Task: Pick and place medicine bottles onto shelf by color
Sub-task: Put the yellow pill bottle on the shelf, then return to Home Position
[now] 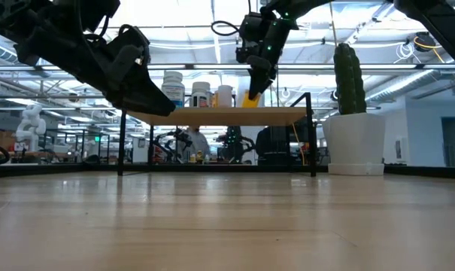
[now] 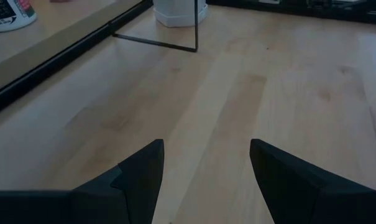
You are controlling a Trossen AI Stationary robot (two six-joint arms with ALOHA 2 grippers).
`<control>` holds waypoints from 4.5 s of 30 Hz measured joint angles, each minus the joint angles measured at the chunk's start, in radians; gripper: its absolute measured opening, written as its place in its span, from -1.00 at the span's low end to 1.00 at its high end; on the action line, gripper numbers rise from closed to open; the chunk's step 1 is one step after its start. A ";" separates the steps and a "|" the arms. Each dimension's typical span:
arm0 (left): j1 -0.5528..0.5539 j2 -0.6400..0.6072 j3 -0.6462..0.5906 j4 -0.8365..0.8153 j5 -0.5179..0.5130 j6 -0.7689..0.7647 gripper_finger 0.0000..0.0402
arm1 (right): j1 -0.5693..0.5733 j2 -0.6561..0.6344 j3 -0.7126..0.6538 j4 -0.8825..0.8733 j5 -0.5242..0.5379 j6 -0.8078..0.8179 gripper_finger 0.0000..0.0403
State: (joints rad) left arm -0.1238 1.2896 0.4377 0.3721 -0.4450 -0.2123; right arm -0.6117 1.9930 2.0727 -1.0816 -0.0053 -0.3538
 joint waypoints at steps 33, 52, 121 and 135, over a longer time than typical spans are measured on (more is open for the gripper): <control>-0.007 0.000 0.000 -0.002 -0.071 0.007 0.20 | 0.037 -0.129 -0.002 0.053 0.002 0.011 0.24; -0.212 -0.208 0.002 0.061 -0.200 0.137 0.20 | 0.412 -0.745 -0.817 0.521 -0.003 0.282 0.14; -0.246 -1.287 -0.268 -0.516 -0.187 0.348 -0.88 | 0.697 -1.907 -1.930 1.221 -0.004 0.368 -1.00; -0.165 -1.287 -0.380 -0.396 -0.158 0.334 -0.91 | 0.697 -1.977 -2.040 1.296 -0.027 0.369 -1.00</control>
State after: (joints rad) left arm -0.2892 0.0025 0.0582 -0.0235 -0.6034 0.1217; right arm 0.0856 0.0160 0.0324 0.2148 -0.0319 0.0151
